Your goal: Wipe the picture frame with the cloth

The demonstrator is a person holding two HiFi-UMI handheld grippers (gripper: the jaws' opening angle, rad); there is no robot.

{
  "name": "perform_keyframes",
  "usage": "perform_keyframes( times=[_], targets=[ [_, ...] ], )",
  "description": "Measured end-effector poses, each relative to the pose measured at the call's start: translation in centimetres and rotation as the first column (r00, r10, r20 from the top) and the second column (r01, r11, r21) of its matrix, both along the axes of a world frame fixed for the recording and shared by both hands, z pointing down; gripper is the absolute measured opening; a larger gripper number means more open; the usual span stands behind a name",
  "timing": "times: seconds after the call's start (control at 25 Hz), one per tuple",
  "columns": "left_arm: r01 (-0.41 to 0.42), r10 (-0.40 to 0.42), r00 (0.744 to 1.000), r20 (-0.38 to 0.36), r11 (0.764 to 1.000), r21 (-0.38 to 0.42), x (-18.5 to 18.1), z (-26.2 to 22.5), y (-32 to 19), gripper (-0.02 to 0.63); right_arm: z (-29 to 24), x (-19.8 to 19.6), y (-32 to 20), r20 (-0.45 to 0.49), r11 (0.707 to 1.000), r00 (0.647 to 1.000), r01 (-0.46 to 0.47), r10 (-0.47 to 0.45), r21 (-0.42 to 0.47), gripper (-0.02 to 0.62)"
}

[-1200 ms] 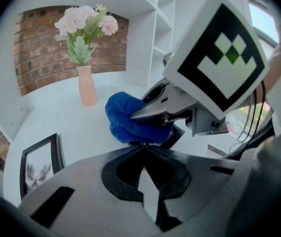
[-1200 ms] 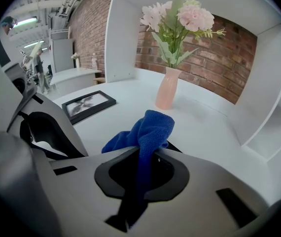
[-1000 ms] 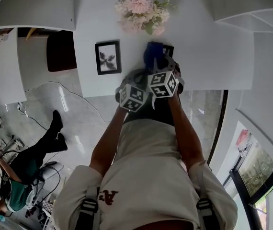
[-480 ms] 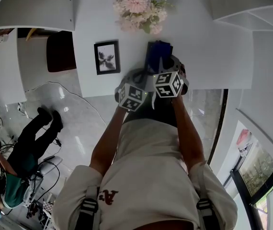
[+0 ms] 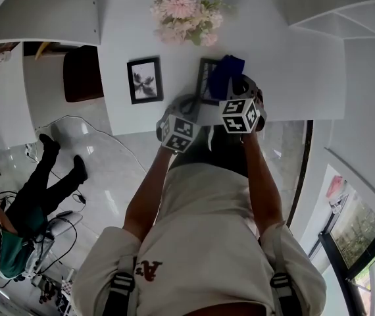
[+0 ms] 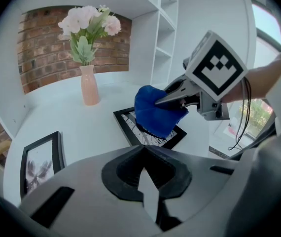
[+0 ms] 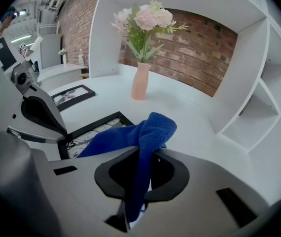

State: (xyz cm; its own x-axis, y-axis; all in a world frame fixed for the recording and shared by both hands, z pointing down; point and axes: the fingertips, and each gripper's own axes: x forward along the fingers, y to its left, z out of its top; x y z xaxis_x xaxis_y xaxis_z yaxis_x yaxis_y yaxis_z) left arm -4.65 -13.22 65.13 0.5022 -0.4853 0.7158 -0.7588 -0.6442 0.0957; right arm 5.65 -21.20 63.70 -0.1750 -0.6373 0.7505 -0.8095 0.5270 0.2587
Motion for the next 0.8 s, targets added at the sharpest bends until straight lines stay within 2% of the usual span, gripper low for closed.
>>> perform_keyframes(
  times=[0.44, 0.56, 0.8],
  targets=[
    [-0.009, 0.009, 1.000, 0.002, 1.000, 0.002, 0.0, 0.2, -0.1, 0.000, 0.1, 5.0, 0.6, 0.007, 0.990, 0.991, -0.137, 0.137, -0.021, 0.026],
    [-0.003, 0.003, 1.000, -0.014, 1.000, 0.007, 0.1, 0.1, -0.3, 0.000, -0.8, 5.9, 0.9, 0.008, 0.988, 0.988, -0.153, 0.153, -0.003, 0.026],
    [-0.009, 0.009, 1.000, 0.004, 1.000, -0.025, -0.1, 0.5, 0.0, 0.000, -3.4, 6.7, 1.4, 0.039, 0.986, 0.987, -0.160, 0.158, 0.050, 0.026]
  ],
)
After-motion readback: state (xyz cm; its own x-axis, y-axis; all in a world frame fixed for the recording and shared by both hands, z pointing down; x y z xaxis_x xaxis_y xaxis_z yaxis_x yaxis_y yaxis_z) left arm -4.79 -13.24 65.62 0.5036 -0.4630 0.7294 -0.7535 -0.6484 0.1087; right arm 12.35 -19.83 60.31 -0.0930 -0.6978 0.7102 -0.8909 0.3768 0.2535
